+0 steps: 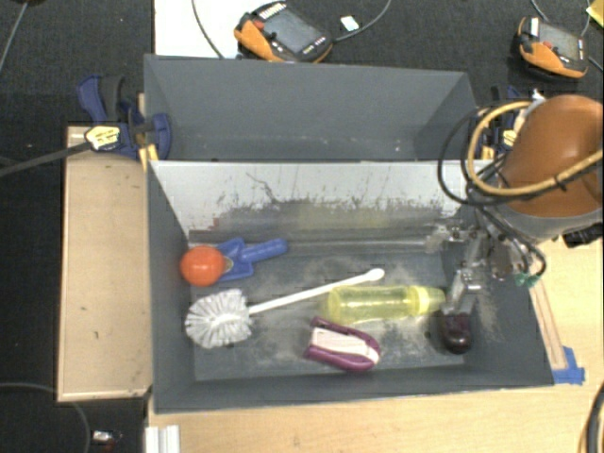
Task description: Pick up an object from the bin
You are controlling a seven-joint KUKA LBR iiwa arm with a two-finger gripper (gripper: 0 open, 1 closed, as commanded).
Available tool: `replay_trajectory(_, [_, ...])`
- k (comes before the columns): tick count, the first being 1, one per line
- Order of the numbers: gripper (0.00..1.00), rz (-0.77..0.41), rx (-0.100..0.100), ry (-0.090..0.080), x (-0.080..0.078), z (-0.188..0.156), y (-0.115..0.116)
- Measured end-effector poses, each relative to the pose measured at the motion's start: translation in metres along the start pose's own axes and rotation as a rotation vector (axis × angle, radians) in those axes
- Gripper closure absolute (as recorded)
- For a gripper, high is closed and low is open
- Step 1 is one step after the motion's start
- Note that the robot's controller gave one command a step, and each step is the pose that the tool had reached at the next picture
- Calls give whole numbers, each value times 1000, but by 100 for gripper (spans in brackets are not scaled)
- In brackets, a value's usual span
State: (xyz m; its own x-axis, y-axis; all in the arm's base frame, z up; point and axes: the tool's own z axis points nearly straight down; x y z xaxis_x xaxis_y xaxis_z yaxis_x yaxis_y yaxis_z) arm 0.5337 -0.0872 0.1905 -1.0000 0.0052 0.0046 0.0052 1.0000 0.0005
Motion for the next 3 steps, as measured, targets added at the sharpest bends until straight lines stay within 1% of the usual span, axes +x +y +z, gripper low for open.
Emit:
replay_trajectory(1, [0,-6,1,-8,-2,-5,1])
replay_trajectory(2, [0,-273,2,-9,-39,114,52])
replay_trajectory(3, [0,-278,5,-19,-58,74,76])
